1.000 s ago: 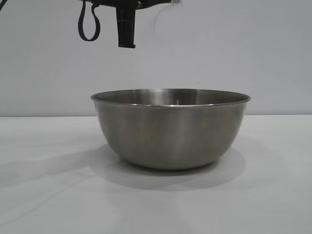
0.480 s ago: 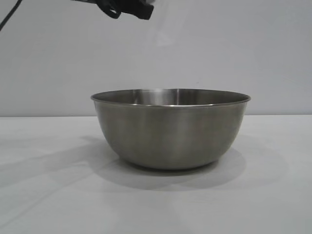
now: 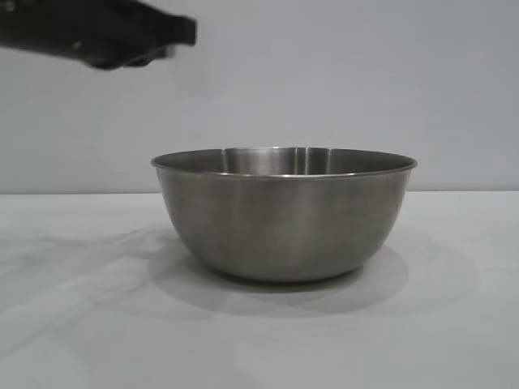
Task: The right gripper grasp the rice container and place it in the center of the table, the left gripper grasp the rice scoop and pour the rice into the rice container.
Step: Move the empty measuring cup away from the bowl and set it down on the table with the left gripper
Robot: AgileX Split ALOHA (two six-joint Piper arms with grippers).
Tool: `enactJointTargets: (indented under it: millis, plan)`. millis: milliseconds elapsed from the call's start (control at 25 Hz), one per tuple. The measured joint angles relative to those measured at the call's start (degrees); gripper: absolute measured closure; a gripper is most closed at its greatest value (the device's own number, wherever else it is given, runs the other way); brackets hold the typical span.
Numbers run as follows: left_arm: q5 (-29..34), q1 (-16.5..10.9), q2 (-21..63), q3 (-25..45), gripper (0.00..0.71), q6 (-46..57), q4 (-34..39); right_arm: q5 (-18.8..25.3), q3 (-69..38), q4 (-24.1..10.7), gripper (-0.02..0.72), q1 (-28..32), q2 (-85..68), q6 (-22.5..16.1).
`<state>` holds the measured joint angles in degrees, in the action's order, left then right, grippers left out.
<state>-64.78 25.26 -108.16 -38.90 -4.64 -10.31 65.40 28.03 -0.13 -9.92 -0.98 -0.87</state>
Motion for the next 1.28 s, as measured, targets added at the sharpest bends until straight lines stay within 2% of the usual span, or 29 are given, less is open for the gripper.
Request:
enactJointTargets:
  millis: [200, 360, 720, 1280]
  plan:
    - [-0.1, 0.0, 0.0, 5.2, 0.71, 0.0, -8.1, 0.0, 0.0, 0.0, 0.169, 0.0, 0.0, 0.0]
    - [-0.1, 0.0, 0.2, 8.3, 0.71, -0.3, -11.1, 0.0, 0.0, 0.0, 0.169, 0.0, 0.0, 0.0]
    - [-0.2, -4.0, -5.6, 9.5, 0.71, 0.5, -9.6, 0.0, 0.0, 0.0, 0.169, 0.0, 0.0, 0.0]
    - [-0.3, -4.3, -13.1, 9.5, 0.71, 3.4, -6.7, 0.0, 0.0, 0.0, 0.169, 0.0, 0.0, 0.0]
